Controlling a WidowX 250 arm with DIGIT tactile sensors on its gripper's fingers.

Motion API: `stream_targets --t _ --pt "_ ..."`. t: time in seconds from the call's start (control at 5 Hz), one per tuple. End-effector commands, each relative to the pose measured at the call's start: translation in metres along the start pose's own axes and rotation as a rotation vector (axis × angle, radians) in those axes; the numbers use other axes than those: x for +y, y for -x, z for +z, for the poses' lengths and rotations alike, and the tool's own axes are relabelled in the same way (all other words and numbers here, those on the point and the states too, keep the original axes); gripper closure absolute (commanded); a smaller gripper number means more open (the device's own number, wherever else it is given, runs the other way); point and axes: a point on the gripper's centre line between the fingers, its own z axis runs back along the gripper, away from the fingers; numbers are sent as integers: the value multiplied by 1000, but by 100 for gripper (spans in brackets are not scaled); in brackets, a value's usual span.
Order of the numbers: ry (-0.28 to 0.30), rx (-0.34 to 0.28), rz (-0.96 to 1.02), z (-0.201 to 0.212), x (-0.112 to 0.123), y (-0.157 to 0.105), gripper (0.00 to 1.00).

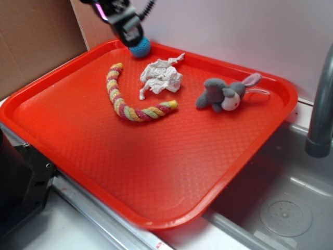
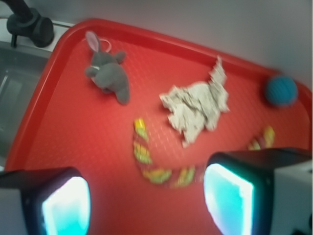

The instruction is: Grab the gray animal.

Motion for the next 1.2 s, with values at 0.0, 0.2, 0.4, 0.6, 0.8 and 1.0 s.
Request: stream_targets --t 0.0,0.2,0.4,0.6,0.8,1.0 --pt "48 -20 -165 -54 -20 -46 0" --pt "28 4 -191 -77 -21 -60 0" --pt "9 30 -238 -97 -26 -71 0" --pt "38 56 -286 -116 -36 -78 0" --pt "48 95 -301 -131 -38 -80 0" --pt "42 107 -299 -135 -42 -83 0"
